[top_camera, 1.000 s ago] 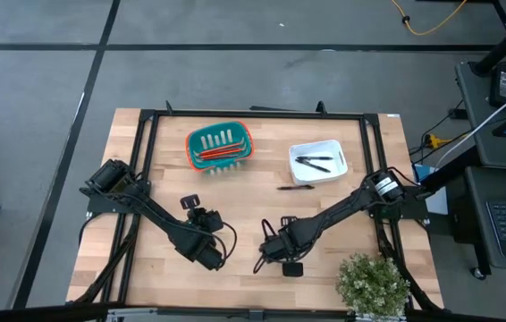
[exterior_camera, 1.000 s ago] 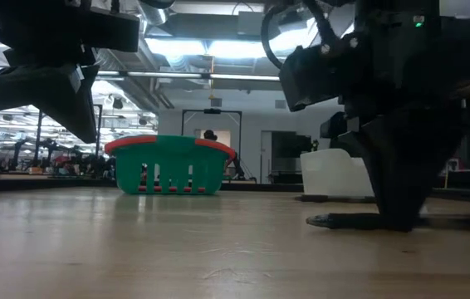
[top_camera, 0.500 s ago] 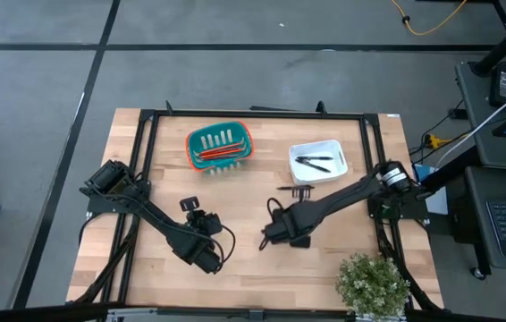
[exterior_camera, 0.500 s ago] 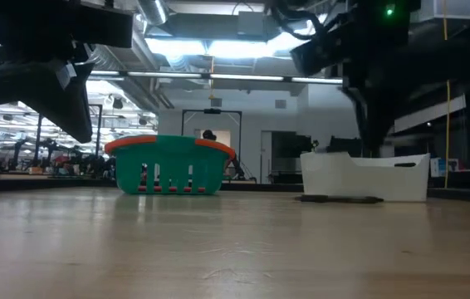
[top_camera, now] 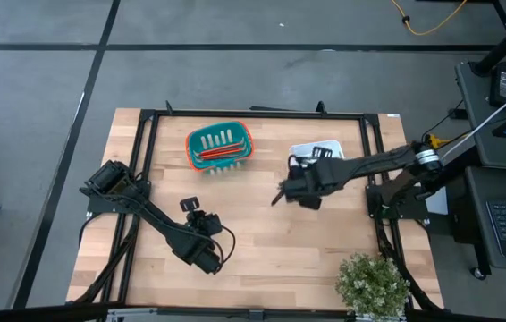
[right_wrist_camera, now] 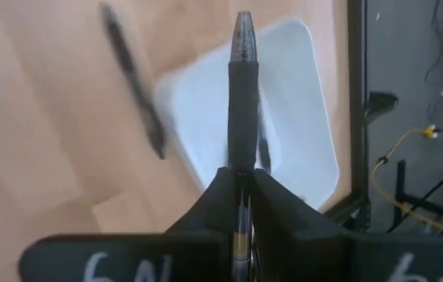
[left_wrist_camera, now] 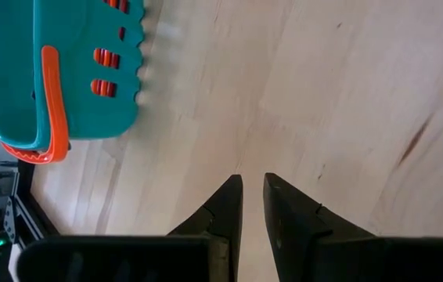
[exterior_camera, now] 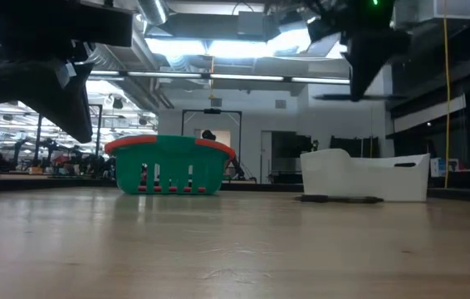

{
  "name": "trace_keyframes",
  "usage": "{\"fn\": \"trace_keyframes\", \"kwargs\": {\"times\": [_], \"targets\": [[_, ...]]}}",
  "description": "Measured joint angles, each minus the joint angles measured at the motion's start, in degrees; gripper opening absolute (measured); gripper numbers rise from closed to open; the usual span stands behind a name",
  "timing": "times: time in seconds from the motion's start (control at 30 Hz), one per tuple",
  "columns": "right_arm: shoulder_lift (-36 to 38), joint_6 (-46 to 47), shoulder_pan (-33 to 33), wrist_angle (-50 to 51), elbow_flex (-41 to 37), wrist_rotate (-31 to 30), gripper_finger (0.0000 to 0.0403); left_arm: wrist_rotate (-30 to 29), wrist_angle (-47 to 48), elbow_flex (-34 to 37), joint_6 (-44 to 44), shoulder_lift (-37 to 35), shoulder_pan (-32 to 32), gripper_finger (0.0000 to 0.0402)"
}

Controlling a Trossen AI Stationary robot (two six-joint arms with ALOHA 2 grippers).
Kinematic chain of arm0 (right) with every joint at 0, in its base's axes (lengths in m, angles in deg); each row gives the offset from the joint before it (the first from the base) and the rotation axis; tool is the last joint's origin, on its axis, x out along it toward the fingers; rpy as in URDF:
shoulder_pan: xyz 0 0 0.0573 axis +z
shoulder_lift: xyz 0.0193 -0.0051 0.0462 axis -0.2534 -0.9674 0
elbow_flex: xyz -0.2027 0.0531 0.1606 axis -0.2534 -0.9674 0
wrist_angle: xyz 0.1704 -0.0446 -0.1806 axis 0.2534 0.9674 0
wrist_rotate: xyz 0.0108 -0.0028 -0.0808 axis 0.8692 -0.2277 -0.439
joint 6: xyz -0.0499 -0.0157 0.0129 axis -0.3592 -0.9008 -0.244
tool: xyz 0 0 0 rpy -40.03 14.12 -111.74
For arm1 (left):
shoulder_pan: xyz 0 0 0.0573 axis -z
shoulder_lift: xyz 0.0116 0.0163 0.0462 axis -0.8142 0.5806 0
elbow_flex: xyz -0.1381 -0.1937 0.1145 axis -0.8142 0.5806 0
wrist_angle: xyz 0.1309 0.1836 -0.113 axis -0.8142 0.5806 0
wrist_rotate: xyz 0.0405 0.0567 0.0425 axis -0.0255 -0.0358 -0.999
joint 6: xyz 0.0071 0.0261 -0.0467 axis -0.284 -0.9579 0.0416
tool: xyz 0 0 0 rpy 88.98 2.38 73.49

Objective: Sort pens & pencils
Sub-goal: Put the black pen into the white bin

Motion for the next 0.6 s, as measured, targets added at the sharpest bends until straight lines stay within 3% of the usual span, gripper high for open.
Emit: {"fn": "trace_keyframes", "kwargs": {"times": [0.3,0.6], "targets": [[9.4,-7.5,-9.1,-14.5,-15.5,2.3,0.0027,-0.1,0.0,0.0,0.0,0.0,0.0,0.0050],[9.9,-14.7,-17.2,-27.2,-27.3,6.7,0.0027,-1.0,-0.2,0.0,0.0,0.0,-0.1,0.0050]]}}
